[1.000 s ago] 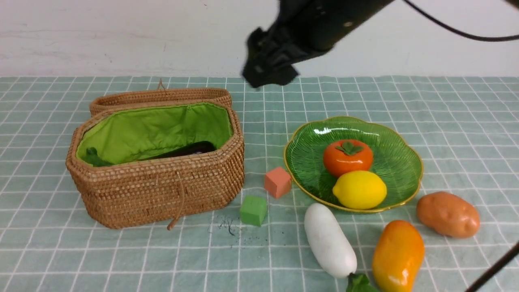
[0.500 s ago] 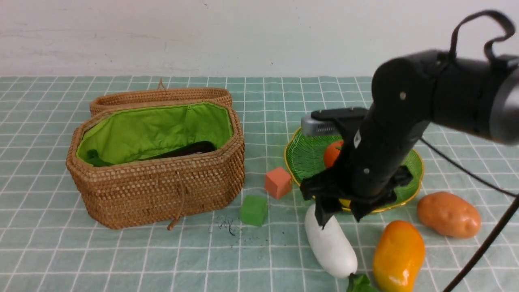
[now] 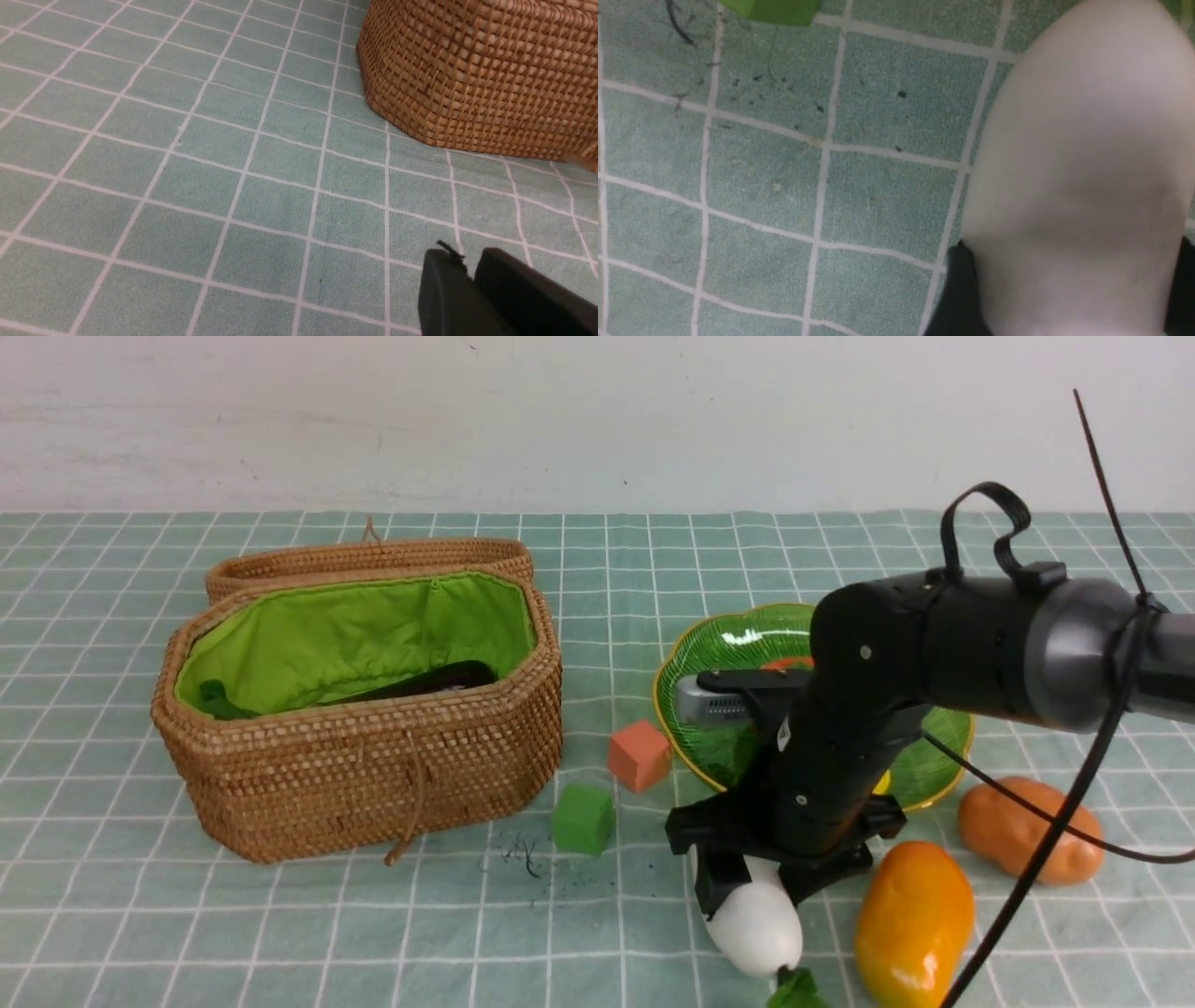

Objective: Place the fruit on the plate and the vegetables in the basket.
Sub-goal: Take a daikon with your right arm and place it on the basket on the left.

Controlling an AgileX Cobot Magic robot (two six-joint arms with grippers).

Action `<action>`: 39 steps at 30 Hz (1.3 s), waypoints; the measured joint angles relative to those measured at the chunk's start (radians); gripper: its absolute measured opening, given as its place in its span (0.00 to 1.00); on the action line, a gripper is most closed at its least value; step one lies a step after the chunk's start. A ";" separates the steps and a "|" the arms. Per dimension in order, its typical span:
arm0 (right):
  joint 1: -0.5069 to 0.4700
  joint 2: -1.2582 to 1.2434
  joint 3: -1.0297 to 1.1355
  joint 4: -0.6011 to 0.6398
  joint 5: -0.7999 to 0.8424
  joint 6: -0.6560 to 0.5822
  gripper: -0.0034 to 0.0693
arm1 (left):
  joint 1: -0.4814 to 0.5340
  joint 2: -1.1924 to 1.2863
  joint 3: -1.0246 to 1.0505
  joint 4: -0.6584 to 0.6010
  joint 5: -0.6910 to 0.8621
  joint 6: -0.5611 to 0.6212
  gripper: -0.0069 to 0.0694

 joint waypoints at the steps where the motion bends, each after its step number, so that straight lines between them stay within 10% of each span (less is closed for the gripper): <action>1: 0.000 -0.005 0.001 0.000 -0.004 -0.013 0.75 | 0.000 0.000 0.000 0.000 0.000 0.000 0.22; 15: 0.000 -0.150 -0.189 0.006 -0.020 -0.143 0.74 | 0.000 0.000 0.000 0.000 0.000 0.000 0.24; 29: 0.223 0.146 -0.486 0.523 -0.847 -0.986 0.74 | 0.000 0.000 0.000 0.000 0.000 0.000 0.26; 39: 0.258 0.255 -0.484 0.659 -0.921 -1.091 0.76 | 0.000 0.000 0.000 0.000 0.000 0.000 0.27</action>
